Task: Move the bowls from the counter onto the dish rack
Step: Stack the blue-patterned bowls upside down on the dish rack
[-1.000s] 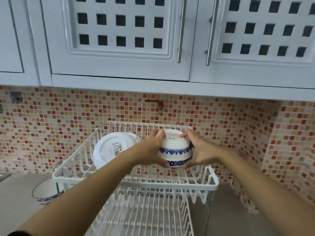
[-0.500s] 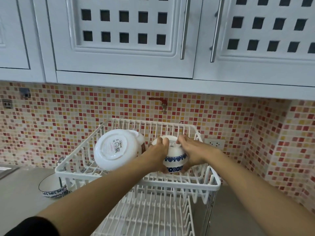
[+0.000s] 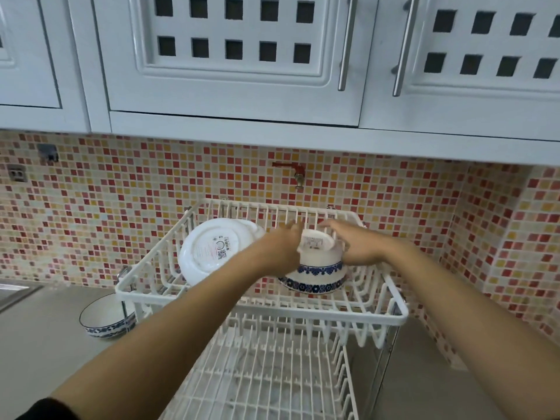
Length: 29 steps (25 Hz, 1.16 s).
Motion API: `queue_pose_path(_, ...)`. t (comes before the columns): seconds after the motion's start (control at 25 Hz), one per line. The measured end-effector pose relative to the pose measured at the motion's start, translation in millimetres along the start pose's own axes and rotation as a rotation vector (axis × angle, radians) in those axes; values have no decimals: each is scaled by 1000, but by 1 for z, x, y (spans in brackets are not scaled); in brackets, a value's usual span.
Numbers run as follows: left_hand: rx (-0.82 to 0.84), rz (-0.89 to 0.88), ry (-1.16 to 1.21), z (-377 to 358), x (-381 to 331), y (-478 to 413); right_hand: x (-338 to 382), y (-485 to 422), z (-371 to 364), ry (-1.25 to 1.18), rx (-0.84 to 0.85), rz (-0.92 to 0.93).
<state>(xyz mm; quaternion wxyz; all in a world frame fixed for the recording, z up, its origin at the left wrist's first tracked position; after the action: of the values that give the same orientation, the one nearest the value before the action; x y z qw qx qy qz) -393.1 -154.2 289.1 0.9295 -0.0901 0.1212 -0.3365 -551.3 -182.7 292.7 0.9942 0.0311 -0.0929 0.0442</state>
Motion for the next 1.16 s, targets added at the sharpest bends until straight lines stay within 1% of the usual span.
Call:
queue_pose_path(0.12,-158,38,-26,46,19,23,37,2,20,36,-159,68)
queue_pose_path(0.28,-285,166,-62,95,71,72,126,4,29,9,-265,215)
queue_pose_path(0.44,-348,257,-101,125,134,138,230,5,14,-29,-309,313)
queue_pose_path(0.56,-336,329,-92,132,182,183,299,3,-4,-80,-330,324)
queue_pose_path(0.76,-251,415,-68,120,277,255,404,-10,-59,-157,-270,232)
queue_pose_path(0.92,-125,431,-50,84,344,291,445,-23,-120,-330,-241,117)
queue_pose_path(1.04,-21,436,-2,32,383,301,448,-41,-179,-490,-142,-85)
queue_pose_path(1.16,42,447,74,-21,403,297,427,-67,-245,-598,-42,-339)
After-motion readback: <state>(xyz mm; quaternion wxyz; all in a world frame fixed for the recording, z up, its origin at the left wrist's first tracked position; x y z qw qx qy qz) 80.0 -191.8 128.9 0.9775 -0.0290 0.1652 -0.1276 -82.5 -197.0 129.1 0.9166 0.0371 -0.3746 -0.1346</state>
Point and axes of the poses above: each hand's wrist, its own y-axis away from the middle knuckle, its own z-axis out of the back of the hand, x = y × z, the point moved 3 cm from there along -y, towards the middle knuckle, and after that the axes turned 15 degrees about -z, right-handed, at the moved point
